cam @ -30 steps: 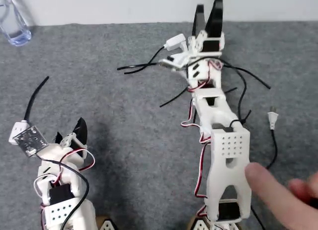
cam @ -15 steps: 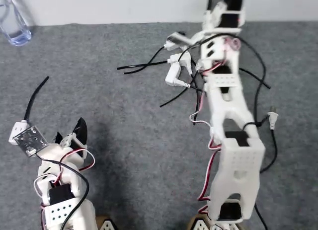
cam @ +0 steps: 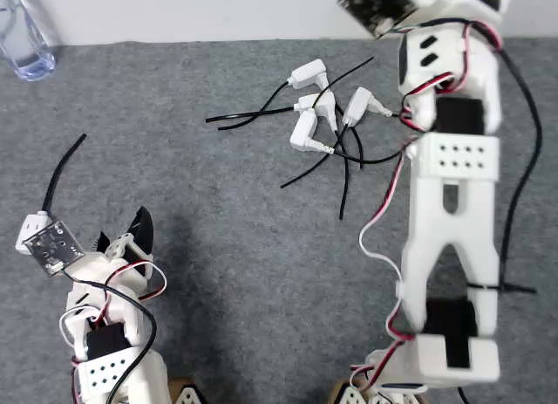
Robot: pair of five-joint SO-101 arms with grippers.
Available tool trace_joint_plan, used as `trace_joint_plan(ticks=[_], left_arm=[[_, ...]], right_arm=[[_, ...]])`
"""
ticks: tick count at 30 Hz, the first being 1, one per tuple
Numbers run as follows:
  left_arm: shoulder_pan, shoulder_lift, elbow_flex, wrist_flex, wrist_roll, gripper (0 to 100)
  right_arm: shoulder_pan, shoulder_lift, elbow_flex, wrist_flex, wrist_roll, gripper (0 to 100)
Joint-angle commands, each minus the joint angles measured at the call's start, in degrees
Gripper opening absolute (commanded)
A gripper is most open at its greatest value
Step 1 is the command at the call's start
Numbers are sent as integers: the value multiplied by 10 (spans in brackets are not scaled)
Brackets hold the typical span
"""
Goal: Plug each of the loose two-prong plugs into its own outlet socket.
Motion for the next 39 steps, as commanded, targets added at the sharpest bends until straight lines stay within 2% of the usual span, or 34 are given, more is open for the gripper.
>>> trace_joint_plan(ticks=[1, 12, 15, 19, 21, 25, 29, 31, 35, 39], left_arm=[[4, -3, -3, 2, -8, 286], [-14, -5, -6, 2, -13, 284], [-40, -5, -22, 11, -72, 283], [-74, -5, -73, 98, -136, 283], [-92, -5, -103, 146, -157, 286], [-86, -5, -123, 207, -173, 287], [-91, -5, -116, 161, -249, 283], [-106, -5, -120, 144, -265, 282], [-153, -1, -192, 172, -280, 282], [-173, 0, -307, 243, -274, 282]], right_arm=[[15, -56, -33, 155, -101, 375], [58, -66, -33, 529, -298, 375], [78, -65, -28, 633, -334, 375], [86, -56, 12, 726, -350, 375], [87, -51, 58, 726, -348, 375], [95, -47, 187, 649, -353, 341], [95, -51, 336, 549, -395, 195], [95, -51, 401, 493, -409, 144], [65, -52, 504, 409, -412, 195], [46, -61, 530, 400, -395, 262]])
